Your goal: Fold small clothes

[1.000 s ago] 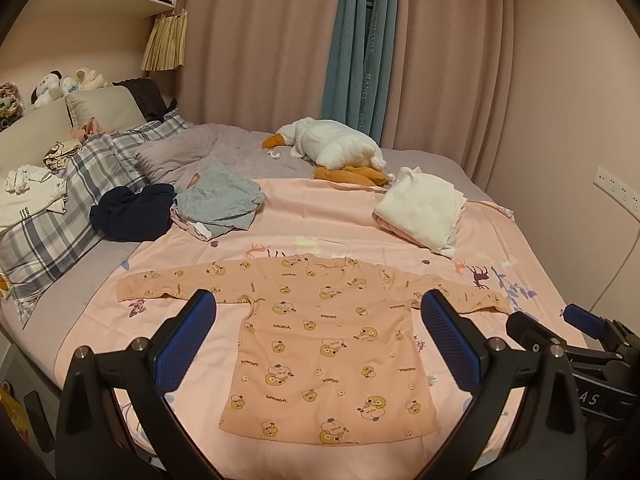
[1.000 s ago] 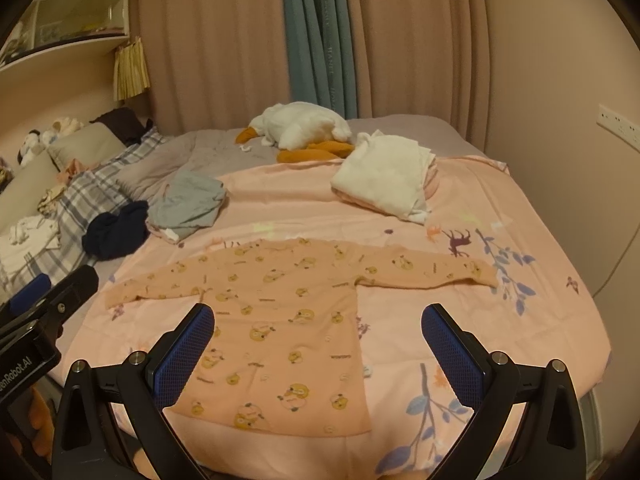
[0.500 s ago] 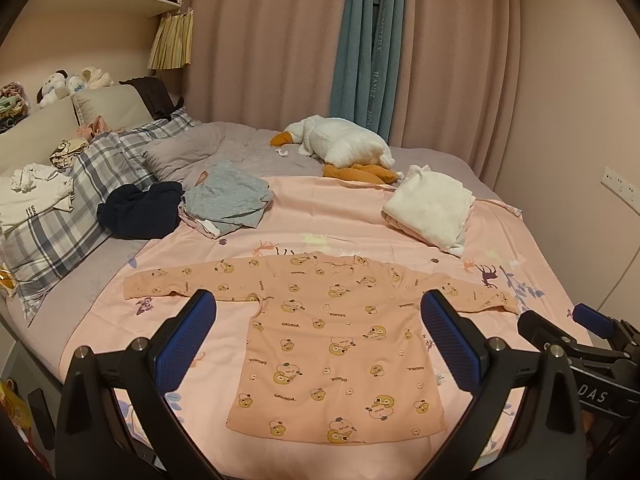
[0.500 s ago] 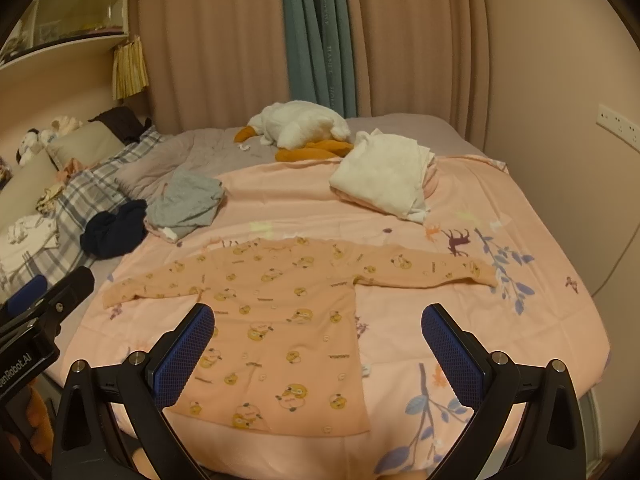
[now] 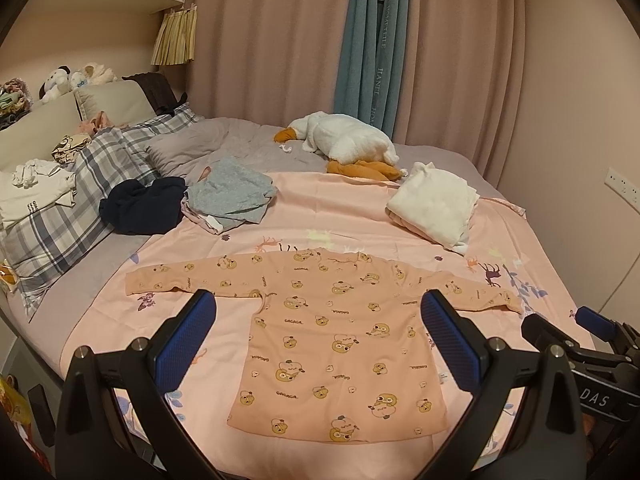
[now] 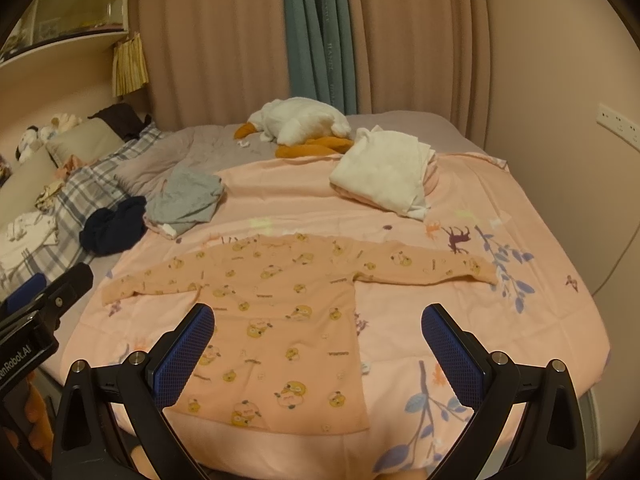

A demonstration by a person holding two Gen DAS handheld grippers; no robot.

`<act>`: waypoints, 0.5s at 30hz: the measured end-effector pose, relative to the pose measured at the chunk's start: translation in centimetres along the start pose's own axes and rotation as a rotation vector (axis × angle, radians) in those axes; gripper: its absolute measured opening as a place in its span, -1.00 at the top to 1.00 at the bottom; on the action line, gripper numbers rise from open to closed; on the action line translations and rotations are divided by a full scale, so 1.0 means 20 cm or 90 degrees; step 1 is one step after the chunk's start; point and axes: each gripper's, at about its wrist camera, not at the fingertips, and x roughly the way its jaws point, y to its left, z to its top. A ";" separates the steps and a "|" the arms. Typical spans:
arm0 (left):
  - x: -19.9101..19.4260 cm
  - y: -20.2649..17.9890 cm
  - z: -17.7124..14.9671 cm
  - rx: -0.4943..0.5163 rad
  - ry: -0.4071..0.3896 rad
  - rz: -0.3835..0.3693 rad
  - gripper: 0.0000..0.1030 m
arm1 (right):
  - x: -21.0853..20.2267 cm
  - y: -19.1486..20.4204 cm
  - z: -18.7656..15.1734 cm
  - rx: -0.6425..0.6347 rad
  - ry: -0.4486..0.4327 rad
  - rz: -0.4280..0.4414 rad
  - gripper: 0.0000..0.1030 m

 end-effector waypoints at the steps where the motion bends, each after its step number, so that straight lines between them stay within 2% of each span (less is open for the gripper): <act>1: 0.00 0.00 0.00 0.000 0.001 0.000 -0.99 | 0.00 0.00 0.00 0.001 0.000 -0.001 -1.00; 15: 0.10 0.01 0.00 -0.001 0.018 0.001 -0.99 | 0.08 0.01 0.01 0.003 0.017 0.012 -1.00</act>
